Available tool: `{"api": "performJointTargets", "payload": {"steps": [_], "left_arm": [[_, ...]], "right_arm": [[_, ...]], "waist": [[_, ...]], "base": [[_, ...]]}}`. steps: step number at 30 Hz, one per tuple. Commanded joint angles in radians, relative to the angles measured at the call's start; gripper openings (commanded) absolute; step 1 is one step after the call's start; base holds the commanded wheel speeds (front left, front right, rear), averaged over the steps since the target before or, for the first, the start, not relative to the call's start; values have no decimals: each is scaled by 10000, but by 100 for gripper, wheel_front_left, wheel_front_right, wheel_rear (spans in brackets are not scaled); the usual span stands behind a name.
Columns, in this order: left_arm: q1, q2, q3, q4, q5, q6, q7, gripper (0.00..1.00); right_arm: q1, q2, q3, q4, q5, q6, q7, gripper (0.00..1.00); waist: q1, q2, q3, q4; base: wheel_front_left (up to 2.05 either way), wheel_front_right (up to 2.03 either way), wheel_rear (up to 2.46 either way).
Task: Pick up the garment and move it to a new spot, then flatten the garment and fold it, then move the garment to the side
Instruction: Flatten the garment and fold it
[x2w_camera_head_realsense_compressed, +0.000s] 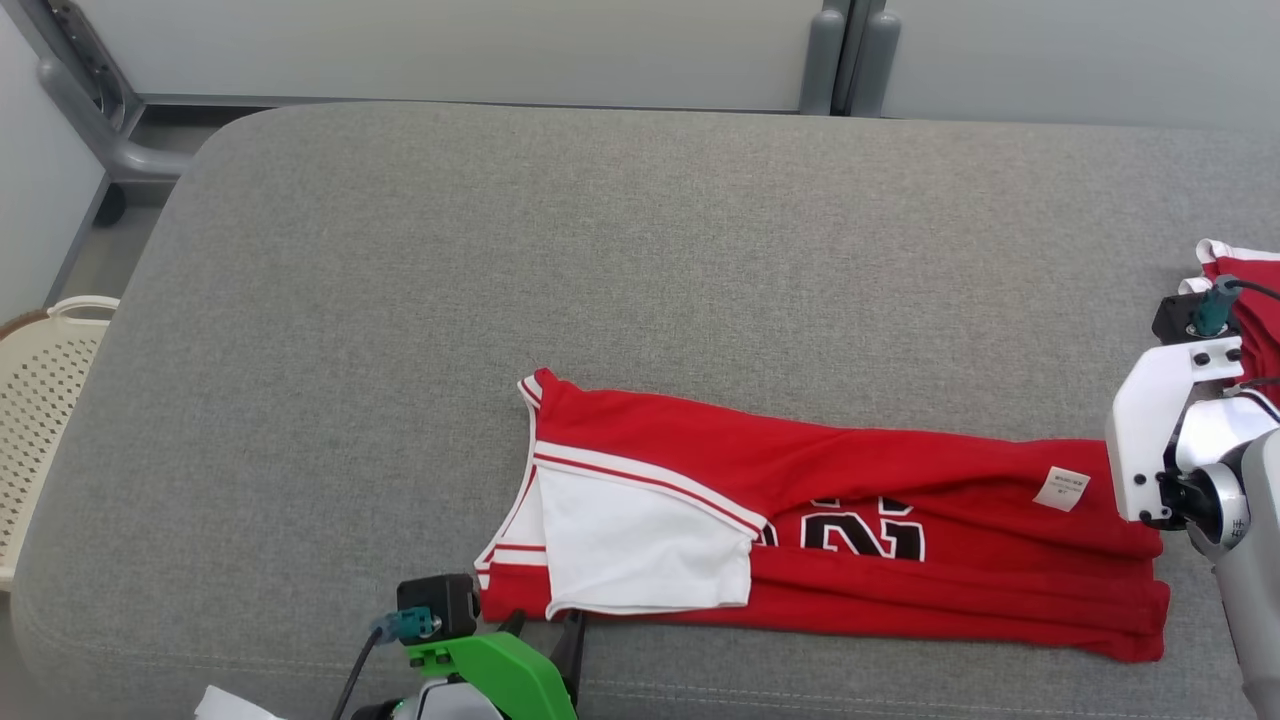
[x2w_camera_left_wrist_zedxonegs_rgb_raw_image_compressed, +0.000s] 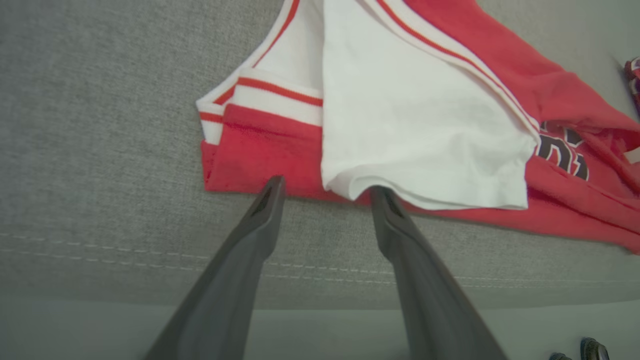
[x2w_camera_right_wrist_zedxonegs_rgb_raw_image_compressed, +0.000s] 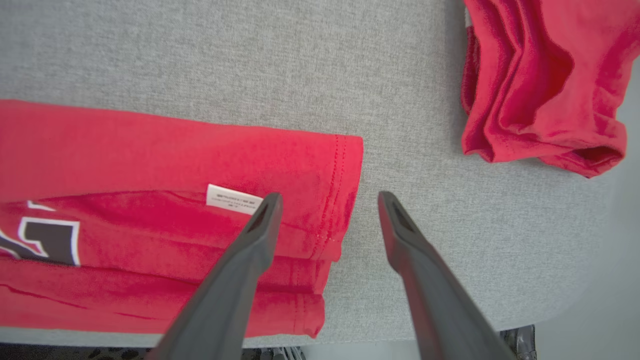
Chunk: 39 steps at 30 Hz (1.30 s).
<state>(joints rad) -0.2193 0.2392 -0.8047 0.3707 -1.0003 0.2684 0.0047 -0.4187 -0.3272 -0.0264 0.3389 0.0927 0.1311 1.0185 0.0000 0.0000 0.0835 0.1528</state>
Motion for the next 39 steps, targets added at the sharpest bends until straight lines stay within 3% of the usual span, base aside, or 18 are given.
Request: {"api": "performJointTargets", "payload": {"steps": [1,13,21,26,29,33,39], "left_arm": [[190,36,11,50,-20,49,12,100],[547,780,286,-125,161,193,-529,100],[933,1467,1302,-908,269,742,-1912,100],[988,1652,2260,-1514,377,696,-2558,100],[1215,1558,2998,-1955,374,479,-2671,100],[1610,1267,3917,-2473,494,-123,-2692,100],[2262,1453,3984,-2674,823,-1008,-2698,100]], "right_arm": [[153,39,-109,-87,-68,-7,-131,100],[962,977,-909,-1030,350,-7,-2086,100],[1597,2296,-1753,-1308,691,-7,-5178,100],[1875,2652,-1739,-1249,1050,-6,-6861,100],[2035,2728,-1573,-1121,1417,-6,-7818,100],[2349,2750,-1074,-818,2248,-4,-8929,100],[2830,2751,-183,-356,3135,-4,-10289,100]], "waist": [[0,0,-40,-20],[0,0,-825,-182],[0,0,-1455,-378],[0,0,-1716,-412],[0,0,-1847,-437],[0,0,-2031,-456],[0,0,-2295,-484]], "base": [[0,0,0],[0,0,0],[0,0,0],[0,0,0],[0,0,0],[0,0,0],[0,0,0]]}}
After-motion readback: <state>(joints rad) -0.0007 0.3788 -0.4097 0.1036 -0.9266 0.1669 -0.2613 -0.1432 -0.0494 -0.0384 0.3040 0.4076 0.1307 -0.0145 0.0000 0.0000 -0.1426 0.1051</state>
